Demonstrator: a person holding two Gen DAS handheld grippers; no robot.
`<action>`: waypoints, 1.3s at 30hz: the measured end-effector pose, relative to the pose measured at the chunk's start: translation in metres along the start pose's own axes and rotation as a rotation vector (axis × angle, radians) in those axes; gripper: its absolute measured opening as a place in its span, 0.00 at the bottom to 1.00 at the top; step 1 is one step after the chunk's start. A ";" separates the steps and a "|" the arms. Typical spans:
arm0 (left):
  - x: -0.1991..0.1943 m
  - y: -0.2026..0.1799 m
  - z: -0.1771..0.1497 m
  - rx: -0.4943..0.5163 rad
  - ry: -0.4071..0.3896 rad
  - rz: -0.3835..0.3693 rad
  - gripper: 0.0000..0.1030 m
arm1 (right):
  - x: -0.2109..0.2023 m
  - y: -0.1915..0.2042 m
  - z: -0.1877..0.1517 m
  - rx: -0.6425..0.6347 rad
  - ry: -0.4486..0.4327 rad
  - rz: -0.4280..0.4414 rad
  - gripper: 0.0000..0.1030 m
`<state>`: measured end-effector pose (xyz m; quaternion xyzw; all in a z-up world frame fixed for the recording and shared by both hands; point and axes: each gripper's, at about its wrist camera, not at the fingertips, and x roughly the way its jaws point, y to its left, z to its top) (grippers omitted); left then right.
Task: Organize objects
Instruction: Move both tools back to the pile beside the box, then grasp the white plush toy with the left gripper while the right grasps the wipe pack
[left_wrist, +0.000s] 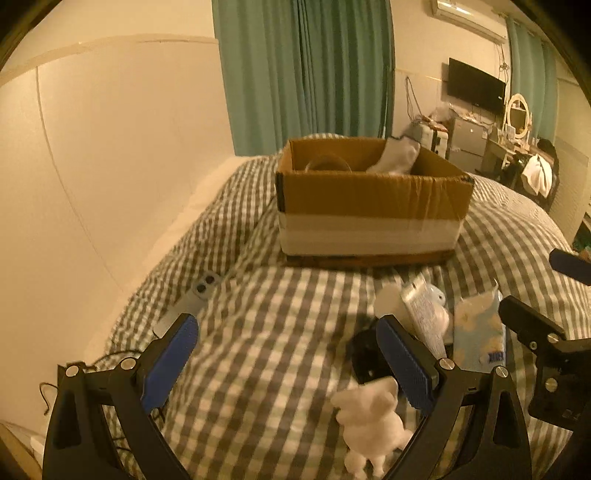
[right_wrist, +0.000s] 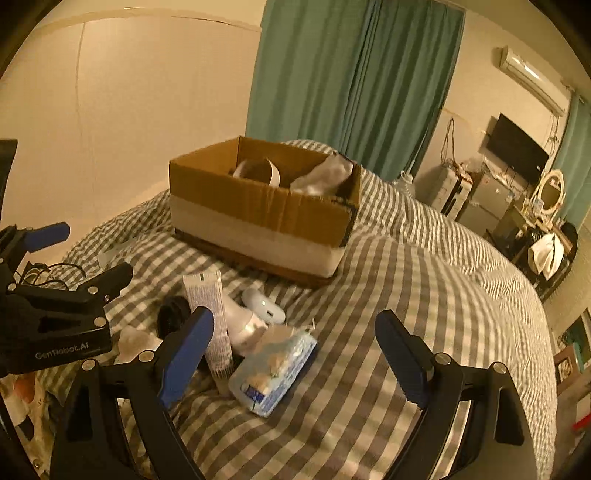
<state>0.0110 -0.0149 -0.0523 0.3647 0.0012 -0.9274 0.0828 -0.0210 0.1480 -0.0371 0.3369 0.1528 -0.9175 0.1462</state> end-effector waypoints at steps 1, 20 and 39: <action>-0.001 0.000 -0.002 -0.003 0.003 -0.011 0.97 | 0.001 -0.001 -0.003 0.009 0.003 0.002 0.87; 0.033 -0.027 -0.040 0.056 0.213 -0.164 0.94 | 0.025 0.002 -0.028 0.052 0.056 0.070 0.86; 0.040 -0.034 -0.053 0.091 0.233 -0.149 0.43 | 0.055 0.021 -0.037 -0.053 0.132 0.039 0.39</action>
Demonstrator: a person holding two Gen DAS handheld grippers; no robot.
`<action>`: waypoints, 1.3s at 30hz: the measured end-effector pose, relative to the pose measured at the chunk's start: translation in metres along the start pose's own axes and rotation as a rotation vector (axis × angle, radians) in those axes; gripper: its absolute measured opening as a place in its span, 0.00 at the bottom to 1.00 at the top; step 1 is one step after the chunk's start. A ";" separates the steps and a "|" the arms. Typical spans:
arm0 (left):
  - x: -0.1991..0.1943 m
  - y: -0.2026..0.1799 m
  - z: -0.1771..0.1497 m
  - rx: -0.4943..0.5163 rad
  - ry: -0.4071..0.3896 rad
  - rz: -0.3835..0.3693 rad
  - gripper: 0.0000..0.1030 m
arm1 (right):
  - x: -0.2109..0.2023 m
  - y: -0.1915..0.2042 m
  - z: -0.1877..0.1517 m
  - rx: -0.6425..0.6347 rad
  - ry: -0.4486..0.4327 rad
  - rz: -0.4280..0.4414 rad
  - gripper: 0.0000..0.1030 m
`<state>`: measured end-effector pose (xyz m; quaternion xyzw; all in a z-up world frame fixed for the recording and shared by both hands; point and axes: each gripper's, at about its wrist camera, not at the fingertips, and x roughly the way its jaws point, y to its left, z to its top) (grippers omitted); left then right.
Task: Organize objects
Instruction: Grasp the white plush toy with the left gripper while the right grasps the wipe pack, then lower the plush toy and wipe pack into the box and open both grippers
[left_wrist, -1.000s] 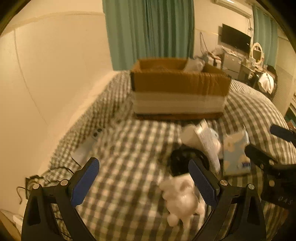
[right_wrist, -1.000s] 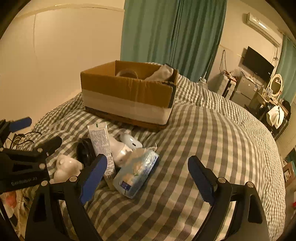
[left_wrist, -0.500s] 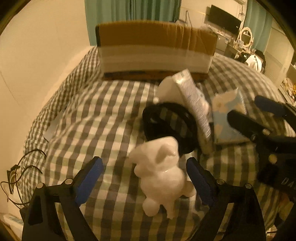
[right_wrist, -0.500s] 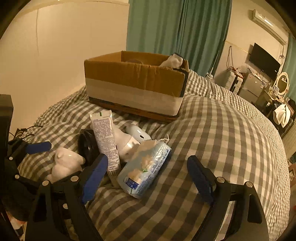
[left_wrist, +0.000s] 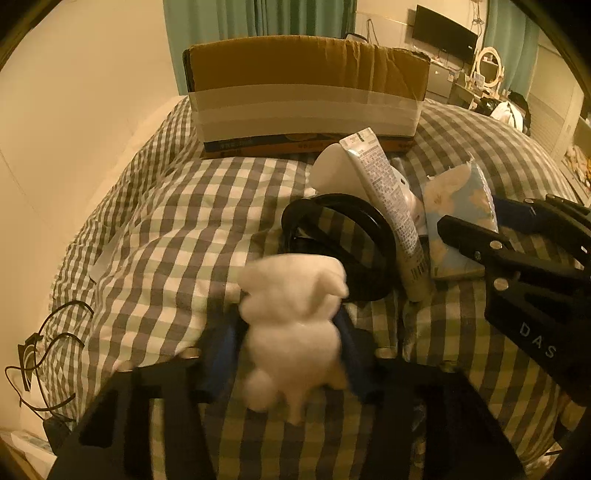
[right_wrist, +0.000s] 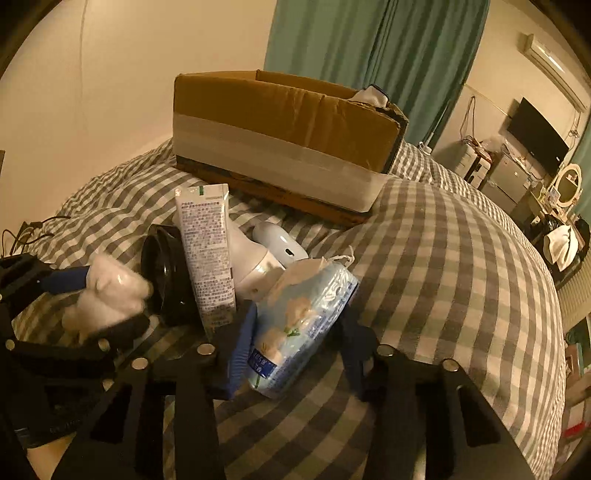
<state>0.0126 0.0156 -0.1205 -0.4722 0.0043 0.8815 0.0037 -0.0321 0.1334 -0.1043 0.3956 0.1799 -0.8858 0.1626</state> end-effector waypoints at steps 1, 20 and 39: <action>0.000 0.000 0.000 -0.001 -0.001 -0.003 0.43 | 0.000 0.000 0.000 0.002 -0.003 0.001 0.37; -0.031 0.011 0.018 -0.030 -0.099 0.001 0.43 | -0.032 -0.003 0.009 0.000 -0.087 0.009 0.31; -0.093 0.026 0.118 -0.029 -0.260 -0.022 0.43 | -0.107 -0.027 0.092 -0.077 -0.284 -0.097 0.27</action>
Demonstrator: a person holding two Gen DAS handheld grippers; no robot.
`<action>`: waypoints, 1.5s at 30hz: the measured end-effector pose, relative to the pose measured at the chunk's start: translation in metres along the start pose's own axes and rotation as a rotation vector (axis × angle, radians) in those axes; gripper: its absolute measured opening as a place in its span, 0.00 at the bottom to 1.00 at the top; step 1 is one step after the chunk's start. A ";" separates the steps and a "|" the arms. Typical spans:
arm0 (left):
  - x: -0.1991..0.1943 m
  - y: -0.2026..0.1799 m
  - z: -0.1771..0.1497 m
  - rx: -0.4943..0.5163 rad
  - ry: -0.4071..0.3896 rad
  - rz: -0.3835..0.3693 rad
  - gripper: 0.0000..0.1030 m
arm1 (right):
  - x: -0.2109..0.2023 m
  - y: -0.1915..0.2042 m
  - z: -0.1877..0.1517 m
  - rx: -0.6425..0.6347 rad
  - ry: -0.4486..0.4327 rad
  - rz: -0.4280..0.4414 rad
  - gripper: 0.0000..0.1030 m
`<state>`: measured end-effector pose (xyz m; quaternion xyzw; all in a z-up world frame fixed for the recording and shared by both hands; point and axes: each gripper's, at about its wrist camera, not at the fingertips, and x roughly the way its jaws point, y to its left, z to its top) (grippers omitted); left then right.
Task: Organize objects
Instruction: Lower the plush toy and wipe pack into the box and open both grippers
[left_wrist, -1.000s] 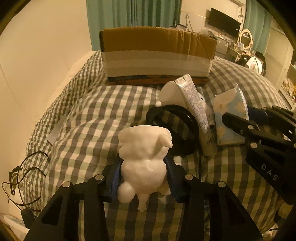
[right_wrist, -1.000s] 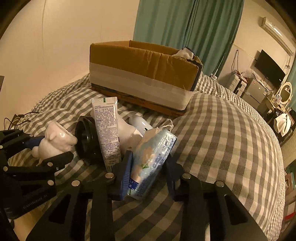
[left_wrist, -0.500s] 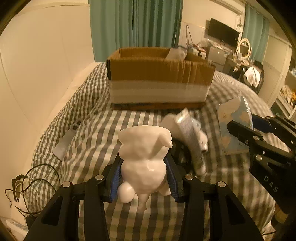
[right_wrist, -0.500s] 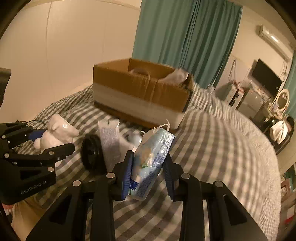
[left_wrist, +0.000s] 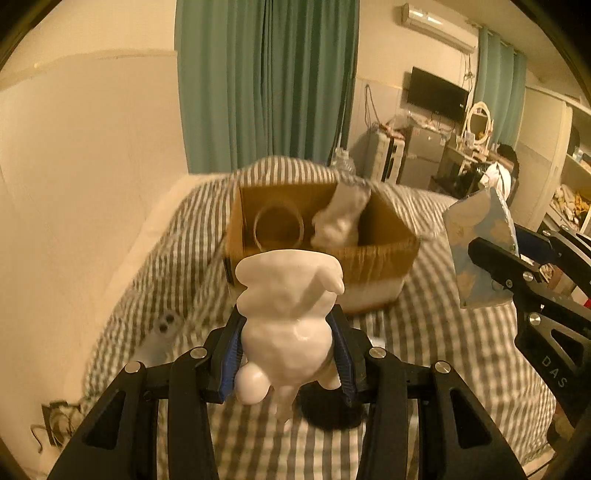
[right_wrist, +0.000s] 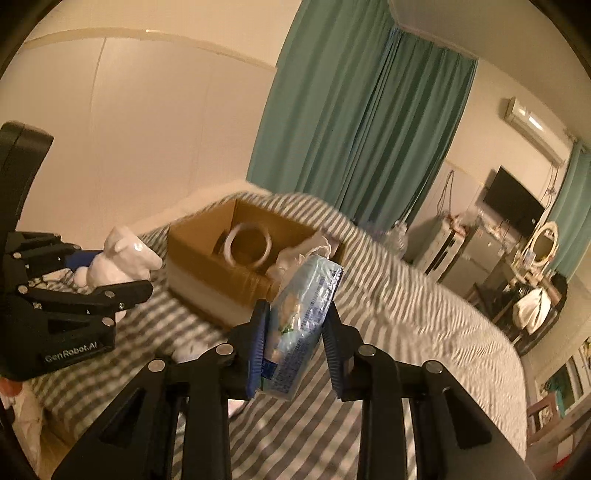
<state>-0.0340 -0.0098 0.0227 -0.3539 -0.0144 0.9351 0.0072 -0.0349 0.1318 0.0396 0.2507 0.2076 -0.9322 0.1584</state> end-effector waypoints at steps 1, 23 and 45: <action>-0.001 0.000 0.009 0.007 -0.010 0.006 0.43 | -0.001 -0.002 0.006 -0.003 -0.007 0.000 0.27; 0.080 0.001 0.124 0.065 0.064 0.018 0.43 | 0.074 -0.042 0.118 -0.005 -0.038 0.076 0.27; 0.196 0.024 0.107 0.059 0.241 -0.069 0.43 | 0.244 -0.050 0.054 0.112 0.213 0.309 0.27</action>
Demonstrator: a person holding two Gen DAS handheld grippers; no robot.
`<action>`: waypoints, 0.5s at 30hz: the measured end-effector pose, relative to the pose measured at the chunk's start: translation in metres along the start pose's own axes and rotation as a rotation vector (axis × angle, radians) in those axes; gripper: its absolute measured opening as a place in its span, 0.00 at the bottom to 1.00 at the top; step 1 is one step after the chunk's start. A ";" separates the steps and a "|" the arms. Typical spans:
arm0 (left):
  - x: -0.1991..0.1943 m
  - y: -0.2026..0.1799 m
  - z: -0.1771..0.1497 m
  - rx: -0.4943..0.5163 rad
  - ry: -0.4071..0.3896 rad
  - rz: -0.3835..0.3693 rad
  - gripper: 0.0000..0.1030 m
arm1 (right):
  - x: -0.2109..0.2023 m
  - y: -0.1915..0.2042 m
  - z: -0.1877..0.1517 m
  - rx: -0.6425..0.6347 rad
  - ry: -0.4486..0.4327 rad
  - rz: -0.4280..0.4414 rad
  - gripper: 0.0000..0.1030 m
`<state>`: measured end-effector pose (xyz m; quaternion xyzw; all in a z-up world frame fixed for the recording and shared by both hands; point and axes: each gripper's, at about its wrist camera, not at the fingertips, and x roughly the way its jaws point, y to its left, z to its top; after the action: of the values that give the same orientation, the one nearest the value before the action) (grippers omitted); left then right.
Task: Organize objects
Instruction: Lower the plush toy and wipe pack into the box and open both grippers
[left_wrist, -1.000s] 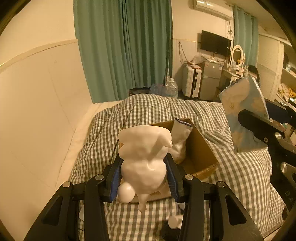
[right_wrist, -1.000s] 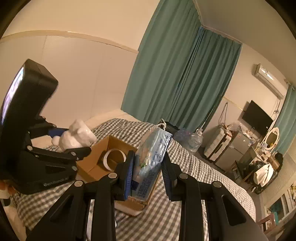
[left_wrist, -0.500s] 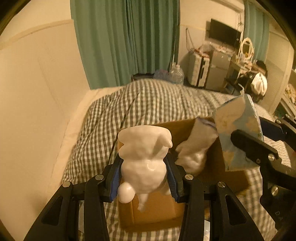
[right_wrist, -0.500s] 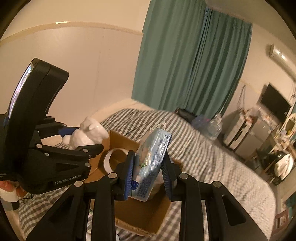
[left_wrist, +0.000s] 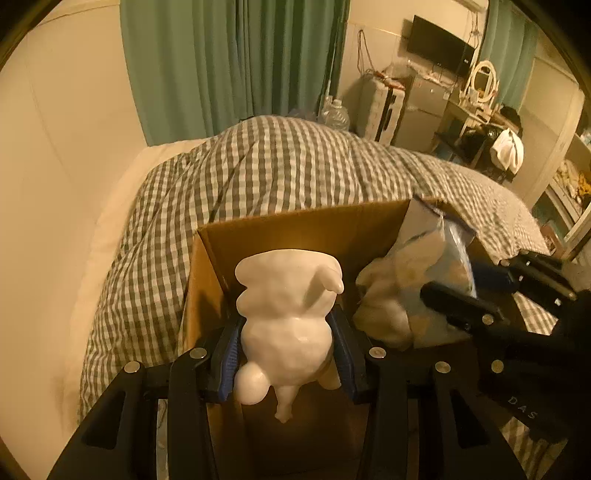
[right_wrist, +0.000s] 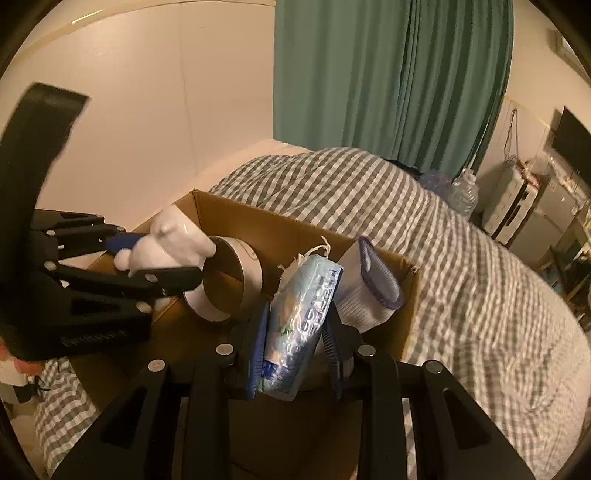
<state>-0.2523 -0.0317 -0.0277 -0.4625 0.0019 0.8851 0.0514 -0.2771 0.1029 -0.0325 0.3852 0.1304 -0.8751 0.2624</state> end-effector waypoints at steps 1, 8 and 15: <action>-0.001 0.001 0.001 0.001 -0.004 0.002 0.43 | -0.001 -0.002 0.001 0.008 -0.004 0.009 0.27; -0.006 -0.008 0.003 0.014 -0.002 0.009 0.73 | -0.029 0.002 0.001 0.010 -0.070 0.020 0.38; -0.041 -0.024 -0.005 0.052 -0.043 0.050 0.81 | -0.084 0.005 0.000 0.042 -0.156 -0.032 0.55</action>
<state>-0.2223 -0.0119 0.0041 -0.4417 0.0354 0.8955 0.0413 -0.2273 0.1291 0.0297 0.3192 0.0973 -0.9091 0.2494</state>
